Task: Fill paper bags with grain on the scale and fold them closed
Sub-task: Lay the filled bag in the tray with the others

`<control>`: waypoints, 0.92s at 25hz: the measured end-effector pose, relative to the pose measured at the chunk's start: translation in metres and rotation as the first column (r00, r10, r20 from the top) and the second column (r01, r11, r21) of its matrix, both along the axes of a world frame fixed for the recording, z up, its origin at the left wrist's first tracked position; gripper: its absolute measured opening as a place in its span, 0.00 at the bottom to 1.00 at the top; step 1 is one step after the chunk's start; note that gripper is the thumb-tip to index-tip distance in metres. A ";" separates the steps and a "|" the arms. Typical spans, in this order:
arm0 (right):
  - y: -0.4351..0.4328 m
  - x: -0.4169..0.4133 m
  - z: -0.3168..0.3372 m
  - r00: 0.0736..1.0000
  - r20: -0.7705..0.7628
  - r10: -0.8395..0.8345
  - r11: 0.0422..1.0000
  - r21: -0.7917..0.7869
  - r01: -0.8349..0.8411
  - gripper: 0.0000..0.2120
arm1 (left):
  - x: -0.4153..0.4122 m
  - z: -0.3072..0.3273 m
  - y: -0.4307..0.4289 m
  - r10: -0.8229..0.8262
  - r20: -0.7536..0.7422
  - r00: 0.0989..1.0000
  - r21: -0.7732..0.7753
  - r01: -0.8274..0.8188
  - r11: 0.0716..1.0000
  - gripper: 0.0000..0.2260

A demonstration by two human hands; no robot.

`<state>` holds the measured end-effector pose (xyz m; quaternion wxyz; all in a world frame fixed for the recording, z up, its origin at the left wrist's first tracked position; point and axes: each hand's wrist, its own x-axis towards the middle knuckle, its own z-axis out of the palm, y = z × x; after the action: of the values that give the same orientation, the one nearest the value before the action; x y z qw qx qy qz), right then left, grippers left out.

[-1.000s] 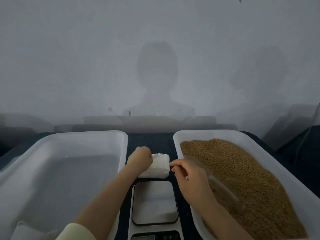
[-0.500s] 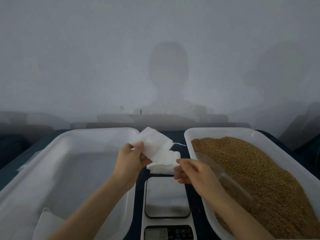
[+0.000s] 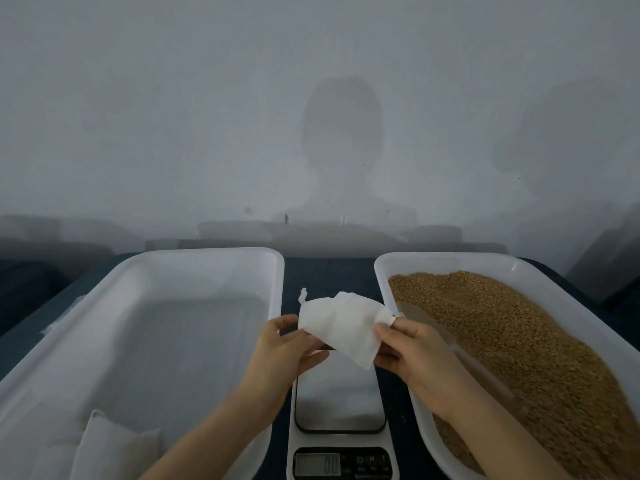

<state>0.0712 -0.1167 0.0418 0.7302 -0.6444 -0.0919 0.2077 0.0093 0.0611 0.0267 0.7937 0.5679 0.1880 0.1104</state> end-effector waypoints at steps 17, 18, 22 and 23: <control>0.007 -0.003 -0.002 0.978 0.197 -0.061 0.965 -0.240 0.108 0.11 | 0.003 0.008 -0.019 -0.388 -0.056 0.920 0.634 0.333 0.698 0.08; 0.007 -0.003 -0.003 0.978 0.198 -0.069 0.965 -0.235 0.116 0.12 | 0.003 0.006 -0.021 -0.407 -0.051 0.912 0.642 0.342 0.686 0.08; 0.009 -0.003 -0.004 0.981 0.177 -0.083 0.981 -0.157 0.111 0.13 | 0.002 0.003 -0.023 -0.361 0.029 0.932 0.626 0.265 0.734 0.08; 0.009 -0.003 -0.003 0.974 0.204 -0.095 0.979 -0.155 0.128 0.12 | 0.002 0.003 -0.022 -0.348 0.037 0.937 0.609 0.255 0.751 0.10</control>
<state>0.0677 -0.1076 0.0389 0.6714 -0.7249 -0.1089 0.1088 0.0117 0.0394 0.0297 0.5939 0.8009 -0.0099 0.0760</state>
